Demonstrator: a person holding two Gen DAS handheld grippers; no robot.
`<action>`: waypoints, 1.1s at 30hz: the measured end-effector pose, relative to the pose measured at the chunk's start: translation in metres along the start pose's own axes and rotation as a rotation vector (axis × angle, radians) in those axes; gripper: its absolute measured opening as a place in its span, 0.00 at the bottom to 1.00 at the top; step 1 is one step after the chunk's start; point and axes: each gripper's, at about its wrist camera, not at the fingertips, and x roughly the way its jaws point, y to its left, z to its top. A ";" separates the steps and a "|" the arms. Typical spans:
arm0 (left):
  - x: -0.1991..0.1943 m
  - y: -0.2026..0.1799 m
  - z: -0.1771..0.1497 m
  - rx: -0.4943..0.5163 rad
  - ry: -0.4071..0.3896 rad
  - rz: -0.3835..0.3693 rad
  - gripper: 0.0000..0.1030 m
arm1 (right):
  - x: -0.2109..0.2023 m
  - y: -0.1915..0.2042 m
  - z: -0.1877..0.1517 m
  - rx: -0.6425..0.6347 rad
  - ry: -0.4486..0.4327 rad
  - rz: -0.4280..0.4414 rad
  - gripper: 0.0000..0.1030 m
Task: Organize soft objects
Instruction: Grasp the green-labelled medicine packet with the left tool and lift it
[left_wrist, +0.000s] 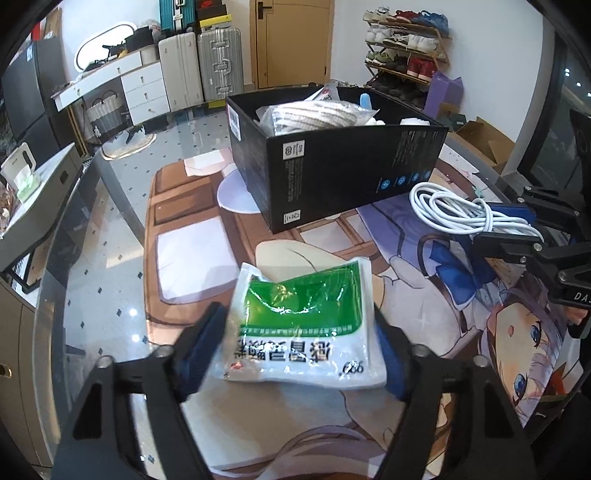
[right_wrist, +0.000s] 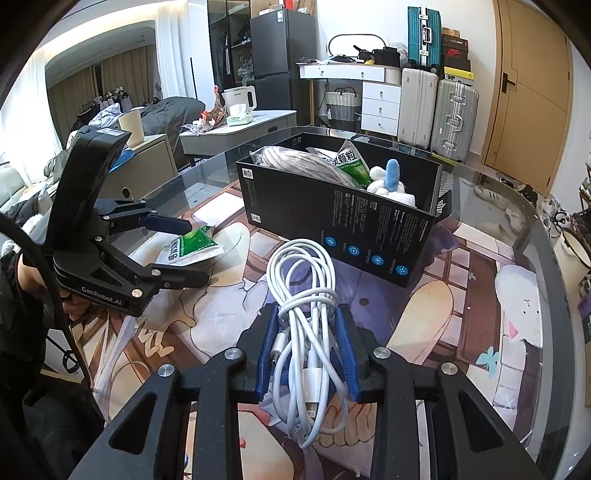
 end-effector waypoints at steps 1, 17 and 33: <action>-0.001 0.001 0.000 -0.004 -0.004 -0.009 0.65 | 0.000 0.000 0.000 0.000 0.000 0.001 0.30; -0.004 0.004 0.002 -0.034 -0.026 -0.036 0.34 | -0.003 0.000 0.001 0.003 -0.008 0.000 0.30; 0.002 -0.009 0.017 0.000 -0.057 0.003 0.56 | -0.002 0.000 0.001 0.003 -0.005 -0.001 0.30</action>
